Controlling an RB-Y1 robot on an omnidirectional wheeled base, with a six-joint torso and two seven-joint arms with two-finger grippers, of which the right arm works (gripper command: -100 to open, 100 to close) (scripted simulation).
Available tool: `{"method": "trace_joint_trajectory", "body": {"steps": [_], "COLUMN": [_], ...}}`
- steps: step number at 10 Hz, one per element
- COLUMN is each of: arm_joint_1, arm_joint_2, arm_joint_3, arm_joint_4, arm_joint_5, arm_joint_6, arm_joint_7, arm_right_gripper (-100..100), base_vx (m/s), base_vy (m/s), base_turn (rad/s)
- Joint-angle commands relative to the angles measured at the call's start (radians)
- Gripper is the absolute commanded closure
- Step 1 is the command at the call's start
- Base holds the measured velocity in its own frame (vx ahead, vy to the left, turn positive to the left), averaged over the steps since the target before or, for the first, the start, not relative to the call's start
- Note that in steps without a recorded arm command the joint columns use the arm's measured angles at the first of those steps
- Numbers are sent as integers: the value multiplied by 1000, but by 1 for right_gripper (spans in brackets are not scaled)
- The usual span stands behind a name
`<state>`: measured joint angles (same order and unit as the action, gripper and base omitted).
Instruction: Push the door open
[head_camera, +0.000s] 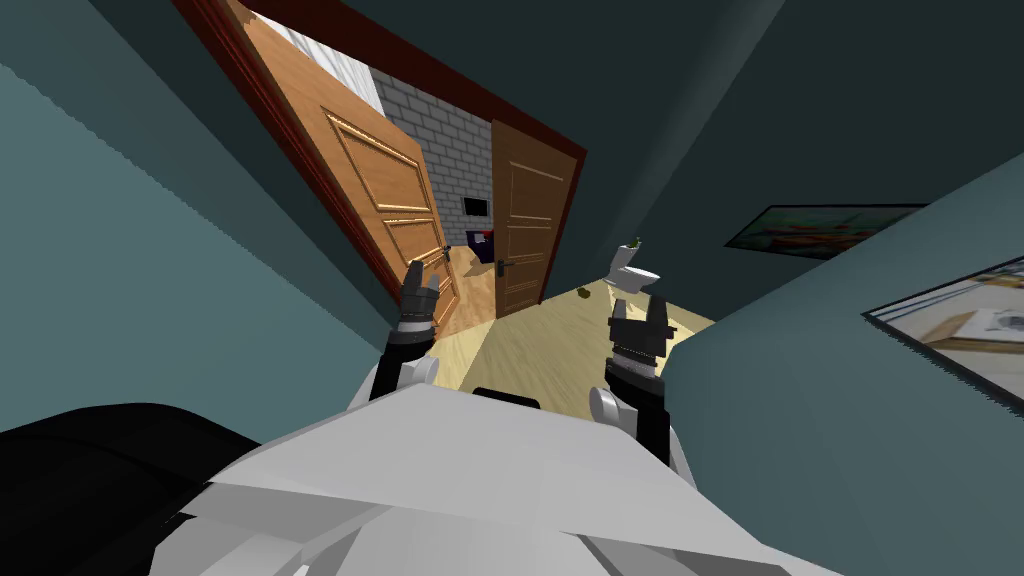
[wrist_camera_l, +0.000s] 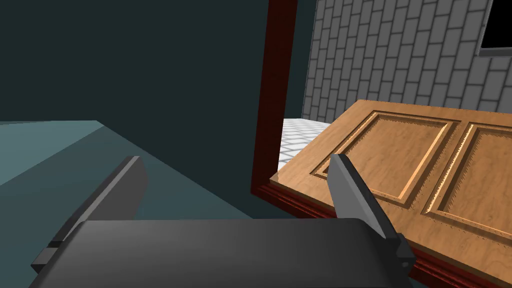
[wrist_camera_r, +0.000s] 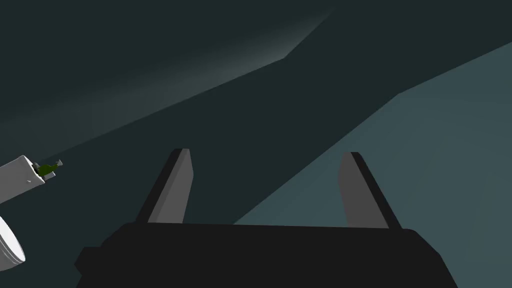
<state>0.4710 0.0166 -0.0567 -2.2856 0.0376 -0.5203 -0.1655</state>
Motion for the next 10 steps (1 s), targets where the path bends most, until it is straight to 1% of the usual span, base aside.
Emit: {"method": "trace_joint_trajectory", "body": {"steps": [1, 2, 5, 7, 10], "arm_joint_1": [-21, -27, -78, -118, -152], "arm_joint_2": [-10, -12, -32, -44, -53], "arm_joint_3": [23, 29, 85, 128, 165], "arm_joint_4": [32, 41, 120, 182, 234], "arm_joint_5": [0, 0, 0, 0, 0], "arm_joint_6": [4, 5, 15, 23, 29], "arm_joint_7": [-4, -5, -15, -23, -29], "arm_right_gripper": [-100, -100, -100, -100, -100], "base_vx": [157, 194, 191, 218, 120], "base_vy": [7, 15, 33, 9, 10], "base_turn": [-43, -40, -51, -62, -36]}}
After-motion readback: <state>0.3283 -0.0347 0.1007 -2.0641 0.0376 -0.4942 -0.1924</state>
